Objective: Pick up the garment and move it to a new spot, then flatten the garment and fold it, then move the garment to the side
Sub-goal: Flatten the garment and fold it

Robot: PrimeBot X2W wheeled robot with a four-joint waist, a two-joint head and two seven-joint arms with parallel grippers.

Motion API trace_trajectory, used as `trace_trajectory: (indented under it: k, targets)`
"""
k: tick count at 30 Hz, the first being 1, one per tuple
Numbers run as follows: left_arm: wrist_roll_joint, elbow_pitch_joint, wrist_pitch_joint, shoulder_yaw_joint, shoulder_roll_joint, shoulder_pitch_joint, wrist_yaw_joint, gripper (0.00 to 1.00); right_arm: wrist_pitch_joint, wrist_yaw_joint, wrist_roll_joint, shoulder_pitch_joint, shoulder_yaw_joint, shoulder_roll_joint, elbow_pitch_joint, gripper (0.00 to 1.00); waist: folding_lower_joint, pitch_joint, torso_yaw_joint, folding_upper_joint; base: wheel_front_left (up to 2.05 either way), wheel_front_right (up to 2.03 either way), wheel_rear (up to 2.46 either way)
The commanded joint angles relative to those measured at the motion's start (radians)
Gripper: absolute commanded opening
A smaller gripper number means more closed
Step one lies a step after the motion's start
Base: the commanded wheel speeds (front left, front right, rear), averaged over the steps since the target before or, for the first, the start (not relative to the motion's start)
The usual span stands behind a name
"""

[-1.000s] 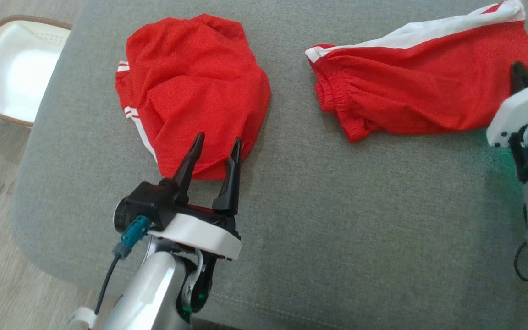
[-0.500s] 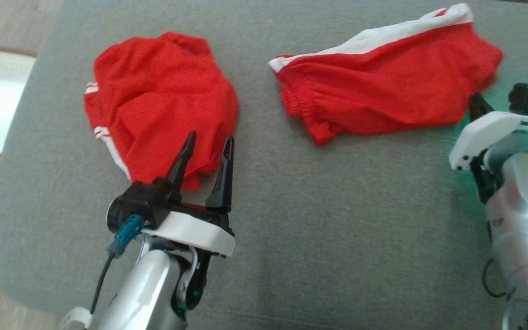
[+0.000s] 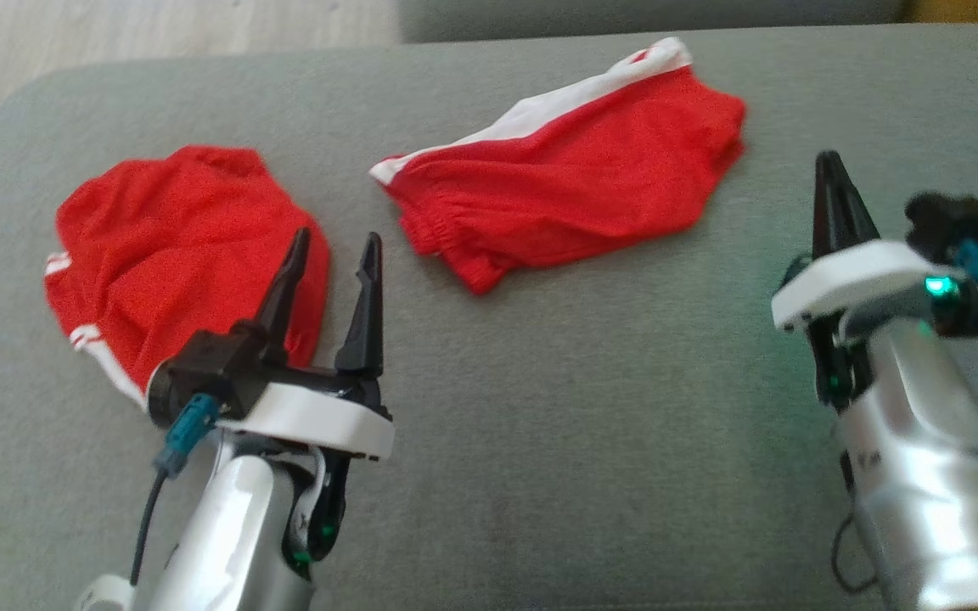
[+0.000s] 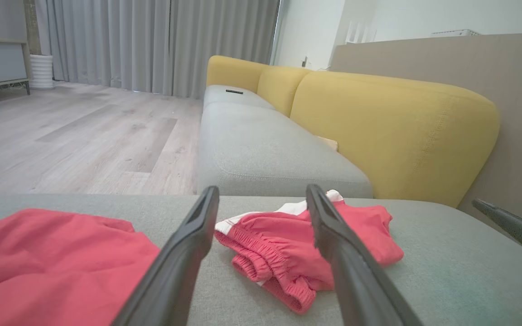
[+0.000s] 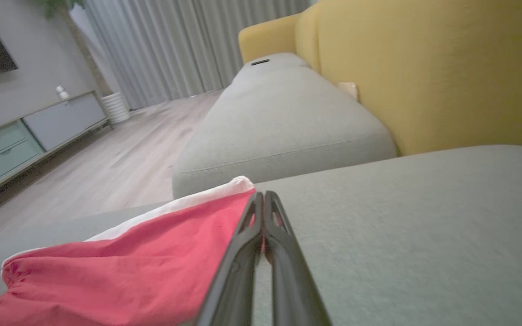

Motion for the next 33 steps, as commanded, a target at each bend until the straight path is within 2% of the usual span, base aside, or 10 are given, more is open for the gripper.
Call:
trace_trajectory:
  k: [1,2,3,4,12,19,25,29,33]
  targets:
    - [0.009,-0.038,-0.005,0.041,0.011,-0.008,-0.006,1.0,-0.015,0.007,0.023,0.018,0.028,0.02,-0.068,0.0,0.0,-0.03,-0.042,0.0,0.0,0.0,0.0]
    - [0.011,-0.039,-0.005,0.045,0.011,-0.004,-0.006,1.0,-0.017,0.007,0.04,0.047,0.04,0.021,-0.11,0.36,0.0,-0.035,-0.052,0.0,0.0,0.0,0.0]
    - [0.013,-0.041,-0.005,0.048,0.011,0.0,-0.006,1.0,-0.019,0.007,0.063,0.078,0.055,0.021,-0.152,0.65,0.0,-0.04,-0.061,0.0,0.0,0.0,0.0]
    - [0.014,-0.043,-0.005,0.051,0.011,0.005,-0.004,1.0,-0.02,0.007,0.086,0.111,0.074,0.021,-0.194,1.0,0.0,-0.043,-0.069,0.0,0.0,0.0,0.0]
    - [0.032,-0.051,-0.005,0.062,0.011,0.058,0.015,1.0,-0.022,0.007,0.15,0.347,0.105,0.022,-0.447,1.0,0.0,-0.062,-0.087,0.0,0.0,0.0,0.0]
    - [0.031,-0.055,-0.005,0.068,0.011,0.071,0.012,1.0,0.007,0.007,0.144,0.401,0.075,0.022,-0.516,1.0,0.0,-0.05,-0.06,0.0,0.0,0.0,0.0]
    - [0.028,-0.06,-0.005,0.048,0.011,0.044,0.006,1.0,0.059,0.007,0.15,0.384,0.039,0.022,-0.551,1.0,0.0,0.0,-0.014,0.0,0.0,0.0,0.0]
    - [0.018,-0.058,-0.005,0.03,0.011,0.021,0.006,1.0,0.144,0.007,0.25,0.33,0.006,0.022,-0.526,1.0,0.0,0.044,0.024,0.0,0.0,0.0,0.0]
    - [0.003,-0.05,-0.005,0.001,0.011,-0.001,0.006,1.0,0.267,0.007,0.377,0.238,-0.054,0.022,-0.441,1.0,0.0,0.084,0.072,0.0,0.0,0.0,0.0]
